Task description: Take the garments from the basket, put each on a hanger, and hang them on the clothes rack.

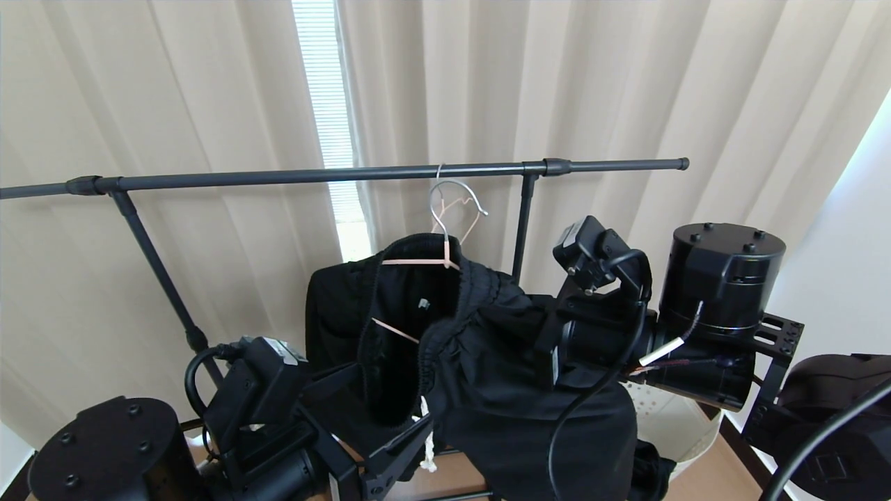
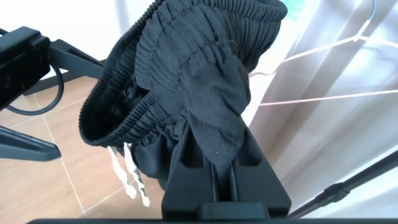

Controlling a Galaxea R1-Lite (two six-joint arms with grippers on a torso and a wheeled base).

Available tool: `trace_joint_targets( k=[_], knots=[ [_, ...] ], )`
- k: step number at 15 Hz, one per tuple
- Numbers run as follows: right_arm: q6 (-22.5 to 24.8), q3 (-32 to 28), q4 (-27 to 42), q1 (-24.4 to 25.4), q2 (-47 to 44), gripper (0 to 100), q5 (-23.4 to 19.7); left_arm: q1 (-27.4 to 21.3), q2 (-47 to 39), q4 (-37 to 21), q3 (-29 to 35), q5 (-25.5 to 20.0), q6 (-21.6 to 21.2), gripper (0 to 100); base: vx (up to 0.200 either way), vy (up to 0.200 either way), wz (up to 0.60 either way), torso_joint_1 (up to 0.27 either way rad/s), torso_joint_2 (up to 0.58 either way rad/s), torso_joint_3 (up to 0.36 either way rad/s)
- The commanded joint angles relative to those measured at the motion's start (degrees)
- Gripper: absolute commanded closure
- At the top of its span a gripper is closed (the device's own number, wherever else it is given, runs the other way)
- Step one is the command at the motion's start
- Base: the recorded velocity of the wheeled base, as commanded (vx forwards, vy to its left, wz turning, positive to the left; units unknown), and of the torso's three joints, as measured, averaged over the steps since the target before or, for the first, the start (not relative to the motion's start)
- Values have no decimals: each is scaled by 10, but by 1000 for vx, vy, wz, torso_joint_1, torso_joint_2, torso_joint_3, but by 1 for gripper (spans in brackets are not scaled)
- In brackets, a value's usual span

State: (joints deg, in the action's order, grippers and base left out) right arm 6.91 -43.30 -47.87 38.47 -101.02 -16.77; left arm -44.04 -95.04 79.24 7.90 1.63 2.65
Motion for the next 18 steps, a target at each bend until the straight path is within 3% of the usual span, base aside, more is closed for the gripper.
trace_joint_targets(
  k=[1, 4, 7, 13, 14, 16, 17, 18],
  knots=[
    [0, 0, 0, -3, -1, 100, 0, 1, 18, 0, -3, 0, -10, 0, 0, 0, 0, 0, 0, 0],
    [0, -1, 0, -9, 0, 100, 0, 4, 54, 0, -9, -5, -36, 0, 0, 0, 0, 0, 0, 0],
    [0, 1, 0, -39, 5, 100, -58, 35, 93, -1, -21, -7, -55, 0, 0, 0, 0, 0, 0, 0],
    [-1, -4, -1, -76, 4, 100, -117, 63, 161, -23, 1, -6, -129, 0, 0, 0, 0, 0, 0, 0],
    [-1, -6, -3, -82, 5, 100, -128, 69, 181, -61, 19, -5, -140, 0, 0, 0, 0, 0, 0, 0],
    [-1, -6, -8, -97, 5, 100, -156, 91, 243, -213, 83, -4, -142, 0, 0, 0, 0, 0, 0, 0],
    [0, -4, -7, -109, 7, 100, -188, 113, 306, -407, 161, -14, -142, 0, 0, 0, 0, 0, 0, 0],
    [0, 0, -7, -115, 11, 100, -206, 124, 335, -506, 204, -36, -142, 0, 0, 0, 0, 0, 0, 0]
  ],
)
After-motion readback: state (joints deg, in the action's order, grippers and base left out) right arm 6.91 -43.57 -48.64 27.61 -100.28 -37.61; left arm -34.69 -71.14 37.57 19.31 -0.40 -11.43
